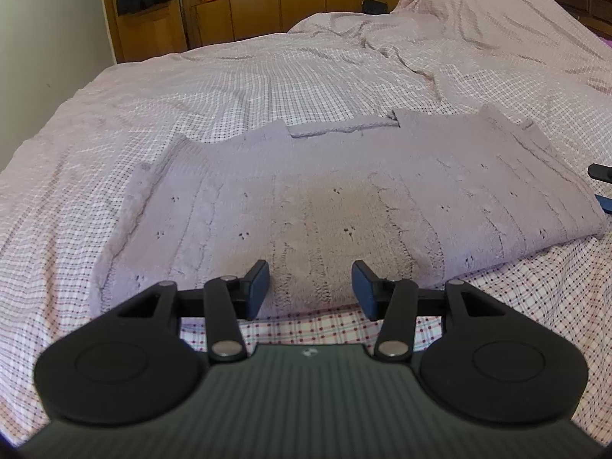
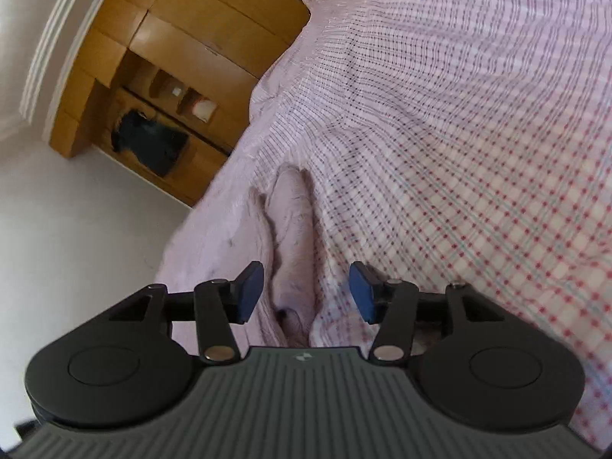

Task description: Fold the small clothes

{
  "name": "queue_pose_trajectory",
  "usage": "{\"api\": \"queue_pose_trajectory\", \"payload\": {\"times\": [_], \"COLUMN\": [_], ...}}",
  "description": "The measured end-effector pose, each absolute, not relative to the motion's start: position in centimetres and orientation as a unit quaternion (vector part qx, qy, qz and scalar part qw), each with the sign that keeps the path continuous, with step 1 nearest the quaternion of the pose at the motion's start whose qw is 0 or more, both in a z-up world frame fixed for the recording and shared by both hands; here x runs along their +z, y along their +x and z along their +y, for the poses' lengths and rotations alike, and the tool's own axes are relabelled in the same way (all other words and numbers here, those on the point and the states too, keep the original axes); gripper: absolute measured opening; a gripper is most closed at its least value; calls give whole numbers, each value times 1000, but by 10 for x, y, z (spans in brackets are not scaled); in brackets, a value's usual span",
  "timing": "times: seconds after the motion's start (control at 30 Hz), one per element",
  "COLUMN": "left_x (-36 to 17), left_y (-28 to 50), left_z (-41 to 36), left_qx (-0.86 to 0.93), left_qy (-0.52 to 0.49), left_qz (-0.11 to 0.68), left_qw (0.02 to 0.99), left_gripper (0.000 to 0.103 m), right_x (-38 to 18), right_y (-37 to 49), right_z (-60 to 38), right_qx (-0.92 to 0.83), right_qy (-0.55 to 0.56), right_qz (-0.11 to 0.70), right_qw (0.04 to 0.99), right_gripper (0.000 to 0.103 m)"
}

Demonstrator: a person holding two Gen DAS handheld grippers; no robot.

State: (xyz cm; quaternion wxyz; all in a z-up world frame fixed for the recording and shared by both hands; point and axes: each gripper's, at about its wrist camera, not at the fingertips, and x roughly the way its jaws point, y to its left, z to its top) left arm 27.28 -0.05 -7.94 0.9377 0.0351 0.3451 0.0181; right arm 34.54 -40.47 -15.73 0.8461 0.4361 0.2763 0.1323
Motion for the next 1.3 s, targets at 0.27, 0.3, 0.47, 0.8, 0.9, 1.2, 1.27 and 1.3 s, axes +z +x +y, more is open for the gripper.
{"api": "queue_pose_trajectory", "payload": {"times": [0.27,0.3,0.47,0.8,0.9,1.2,1.27,1.3], "left_x": [-81,-81,-82,-84,-86,-85,-85,-85], "left_y": [275,275,275,283,281,278,278,278], "left_z": [7,6,4,25,25,9,7,7], "left_qx": [30,30,31,49,50,48,46,45], "left_qy": [26,28,35,25,31,54,57,58], "left_qz": [344,344,344,340,340,336,336,336], "left_qw": [938,938,938,939,938,939,939,939], "left_gripper": [50,50,50,50,54,55,55,55], "right_x": [-155,-147,-114,-151,-156,-142,-151,-154], "right_y": [364,362,377,452,455,443,449,453], "right_z": [-385,-381,-351,-318,-331,-354,-351,-348], "right_qx": [133,113,138,189,185,150,136,152], "right_qy": [404,378,267,313,348,341,327,328], "right_qz": [275,265,222,264,274,229,256,268], "right_qw": [862,880,928,893,877,899,900,893], "right_gripper": [57,58,58,35,12,8,9,9]}}
